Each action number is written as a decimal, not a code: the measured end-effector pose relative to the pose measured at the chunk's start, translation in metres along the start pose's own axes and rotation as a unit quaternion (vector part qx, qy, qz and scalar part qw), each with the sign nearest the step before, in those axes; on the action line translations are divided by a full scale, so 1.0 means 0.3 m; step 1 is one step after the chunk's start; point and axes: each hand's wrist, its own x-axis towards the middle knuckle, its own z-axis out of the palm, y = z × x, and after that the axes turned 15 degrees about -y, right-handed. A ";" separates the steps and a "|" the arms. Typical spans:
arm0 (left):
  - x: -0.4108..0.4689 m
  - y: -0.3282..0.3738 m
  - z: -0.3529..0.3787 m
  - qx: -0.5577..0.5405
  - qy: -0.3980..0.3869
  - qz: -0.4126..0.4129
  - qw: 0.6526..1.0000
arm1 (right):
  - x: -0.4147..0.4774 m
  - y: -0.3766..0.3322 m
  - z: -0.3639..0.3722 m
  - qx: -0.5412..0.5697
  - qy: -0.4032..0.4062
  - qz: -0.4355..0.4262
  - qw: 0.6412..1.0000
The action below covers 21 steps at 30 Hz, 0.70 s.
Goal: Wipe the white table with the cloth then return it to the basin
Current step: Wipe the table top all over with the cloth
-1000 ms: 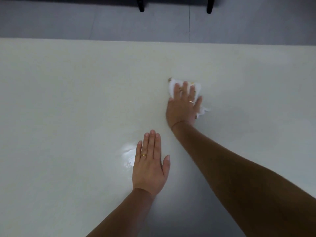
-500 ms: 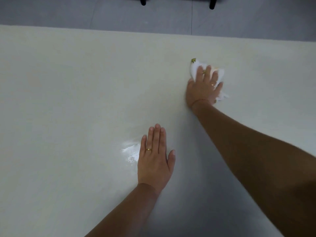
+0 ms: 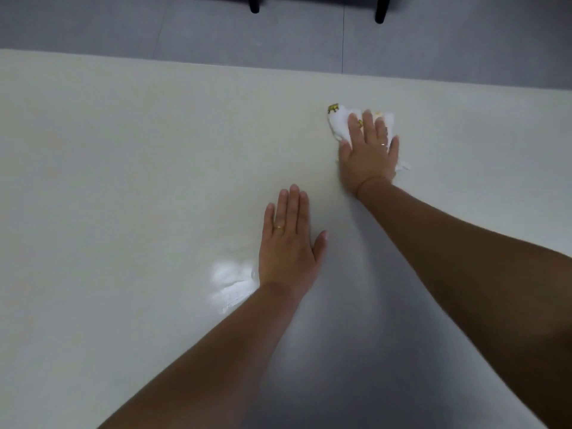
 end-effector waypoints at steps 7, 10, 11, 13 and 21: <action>-0.002 0.006 0.001 0.015 0.005 -0.004 1.000 | -0.054 -0.293 0.077 -0.056 -0.007 -0.141 0.988; -0.003 0.005 0.003 0.004 0.007 -0.007 1.000 | 0.007 -0.205 0.026 -0.116 -0.020 -0.258 0.959; -0.003 0.005 0.007 0.002 0.007 -0.006 1.000 | 0.046 -0.159 0.004 -0.129 -0.018 -0.258 0.957; 0.000 0.005 0.012 -0.004 0.008 -0.002 1.000 | 0.138 -0.071 -0.045 -0.119 -0.011 -0.178 0.977; 0.004 0.004 0.013 -0.013 0.017 0.004 1.000 | 0.235 -0.275 -0.035 -0.009 0.003 0.016 1.000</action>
